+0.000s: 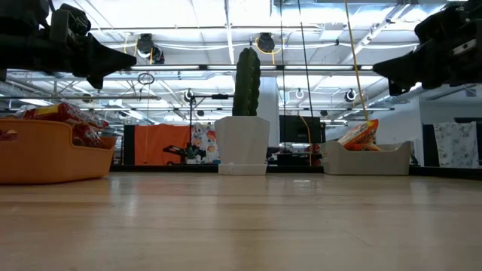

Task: Sort Maruchan noodles
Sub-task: Return to Home Position

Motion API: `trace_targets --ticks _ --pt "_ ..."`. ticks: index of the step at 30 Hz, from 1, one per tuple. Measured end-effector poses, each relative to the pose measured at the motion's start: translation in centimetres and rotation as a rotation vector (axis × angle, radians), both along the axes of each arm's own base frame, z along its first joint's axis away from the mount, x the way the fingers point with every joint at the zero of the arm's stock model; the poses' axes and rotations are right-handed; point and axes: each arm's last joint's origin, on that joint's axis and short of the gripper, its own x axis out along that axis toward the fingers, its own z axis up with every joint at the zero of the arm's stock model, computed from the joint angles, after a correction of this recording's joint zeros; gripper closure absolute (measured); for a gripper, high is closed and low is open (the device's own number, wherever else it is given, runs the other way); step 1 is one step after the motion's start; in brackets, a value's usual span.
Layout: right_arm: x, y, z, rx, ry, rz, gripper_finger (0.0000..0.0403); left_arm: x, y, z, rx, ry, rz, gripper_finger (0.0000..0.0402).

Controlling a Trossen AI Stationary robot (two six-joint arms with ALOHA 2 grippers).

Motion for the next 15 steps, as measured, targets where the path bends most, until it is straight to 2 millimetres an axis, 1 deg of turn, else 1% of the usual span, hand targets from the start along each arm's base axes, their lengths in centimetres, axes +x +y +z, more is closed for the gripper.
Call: trace_targets --ticks 8,12,15 --pt "-0.01 -0.21 -0.33 -0.001 0.034 -0.033 0.0403 0.0 -0.01 -0.05 0.008 0.007 -0.002 0.0401" --pt "-0.04 -0.49 -0.51 -0.006 0.053 -0.128 0.0403 0.0 -0.01 -0.06 0.014 0.009 -0.002 0.0401" --pt "-0.04 -0.55 -0.52 -0.011 0.054 -0.148 0.0403 0.01 -0.02 -0.07 0.021 0.013 -0.006 0.0401"
